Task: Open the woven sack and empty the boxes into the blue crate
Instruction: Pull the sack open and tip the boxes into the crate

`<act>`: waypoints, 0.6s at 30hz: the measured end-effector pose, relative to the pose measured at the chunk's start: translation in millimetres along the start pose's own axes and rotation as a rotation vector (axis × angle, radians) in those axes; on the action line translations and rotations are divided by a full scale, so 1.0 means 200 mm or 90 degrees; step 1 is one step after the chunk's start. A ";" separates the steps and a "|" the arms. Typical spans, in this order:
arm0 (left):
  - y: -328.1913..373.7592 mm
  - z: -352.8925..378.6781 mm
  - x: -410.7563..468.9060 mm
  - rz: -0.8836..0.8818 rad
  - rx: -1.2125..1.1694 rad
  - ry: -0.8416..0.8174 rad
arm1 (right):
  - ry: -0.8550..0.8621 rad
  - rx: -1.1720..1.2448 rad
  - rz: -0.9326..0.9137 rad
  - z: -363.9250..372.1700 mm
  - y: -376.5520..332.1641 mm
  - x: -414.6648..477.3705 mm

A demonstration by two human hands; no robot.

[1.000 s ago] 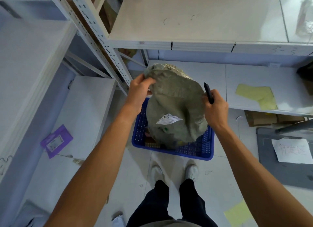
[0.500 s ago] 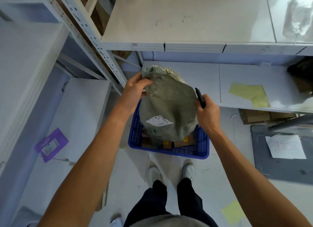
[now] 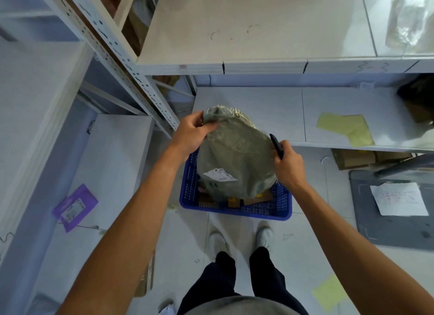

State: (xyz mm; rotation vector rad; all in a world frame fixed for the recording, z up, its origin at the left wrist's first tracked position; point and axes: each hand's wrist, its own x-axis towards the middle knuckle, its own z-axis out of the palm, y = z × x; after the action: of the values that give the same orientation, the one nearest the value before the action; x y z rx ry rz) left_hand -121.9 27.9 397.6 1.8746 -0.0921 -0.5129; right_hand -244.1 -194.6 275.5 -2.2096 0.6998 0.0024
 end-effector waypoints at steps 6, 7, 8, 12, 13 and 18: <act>0.09 -0.02 0.01 0.064 0.066 -0.009 | 0.016 -0.032 -0.028 -0.06 -0.02 0.01; 0.08 -0.03 0.01 0.068 0.115 -0.004 | 0.005 -0.055 -0.026 -0.07 -0.03 0.01; 0.08 -0.04 0.01 0.069 0.141 0.007 | 0.001 -0.063 -0.030 -0.08 -0.04 0.00; 0.14 -0.08 -0.01 0.077 0.116 0.010 | 0.025 -0.060 -0.085 -0.12 -0.10 0.00; 0.16 -0.09 -0.02 0.085 0.116 0.008 | 0.023 -0.057 -0.098 -0.13 -0.12 -0.01; 0.28 -0.13 -0.08 0.123 0.087 0.011 | 0.053 -0.019 -0.170 -0.20 -0.17 -0.04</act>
State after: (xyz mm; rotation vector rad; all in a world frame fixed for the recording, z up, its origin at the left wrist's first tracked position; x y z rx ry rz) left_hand -116.4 35.3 460.9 1.9775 -0.3002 -0.3643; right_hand -243.8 -200.0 328.6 -2.3265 0.4478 -0.2171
